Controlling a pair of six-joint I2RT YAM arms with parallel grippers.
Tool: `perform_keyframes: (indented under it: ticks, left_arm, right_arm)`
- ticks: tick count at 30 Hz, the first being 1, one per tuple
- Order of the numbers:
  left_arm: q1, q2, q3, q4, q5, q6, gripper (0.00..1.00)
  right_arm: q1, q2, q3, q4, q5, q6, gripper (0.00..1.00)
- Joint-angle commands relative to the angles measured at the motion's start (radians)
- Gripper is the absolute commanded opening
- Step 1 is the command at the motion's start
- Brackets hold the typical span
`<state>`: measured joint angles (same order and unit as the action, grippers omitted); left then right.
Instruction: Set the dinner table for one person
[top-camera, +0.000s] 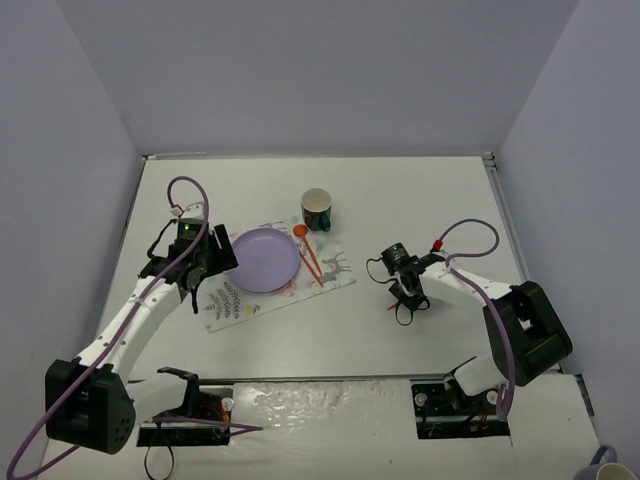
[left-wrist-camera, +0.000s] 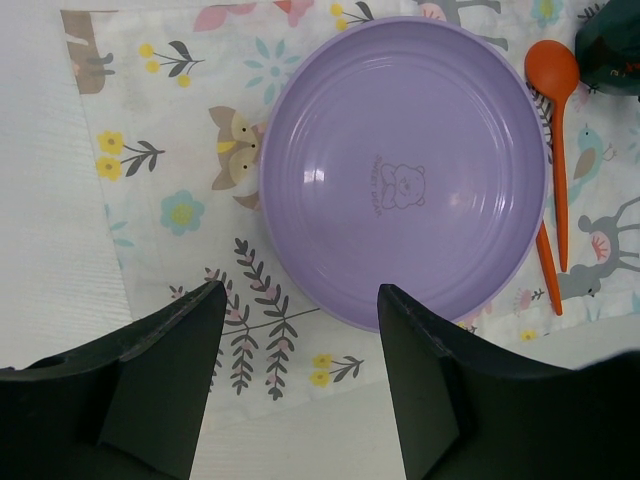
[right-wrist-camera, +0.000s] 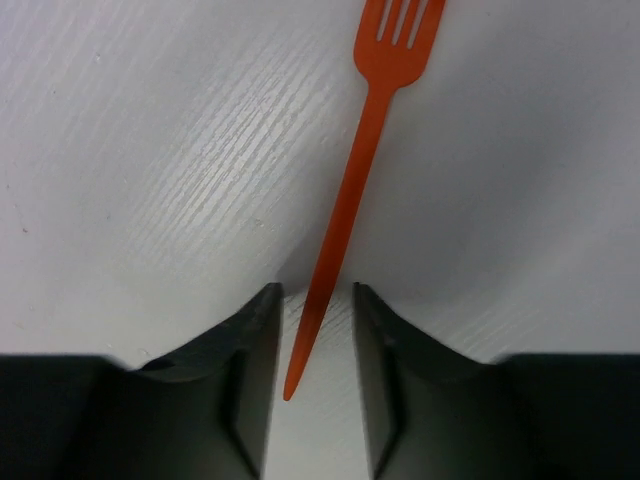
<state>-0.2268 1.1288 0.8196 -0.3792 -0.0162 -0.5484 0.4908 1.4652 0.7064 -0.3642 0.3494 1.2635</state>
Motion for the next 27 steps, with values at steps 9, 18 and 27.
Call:
perform_keyframes:
  ticks: [9, 18, 27]
  left_arm:
    - [0.009, -0.04, 0.03, 0.017, -0.019, 0.015, 0.59]
    - [0.01, -0.104, 0.016, 0.011, -0.09, -0.03, 0.55]
    - [0.017, -0.353, 0.056, -0.146, -0.222, -0.156, 0.62]
  right_arm:
    - [0.09, 0.031, -0.015, 0.064, -0.001, -0.002, 0.0]
    - [0.365, 0.002, 0.309, -0.02, 0.287, -0.262, 0.0]
    - [0.588, 0.182, 0.588, 0.13, 0.285, -0.642, 0.0]
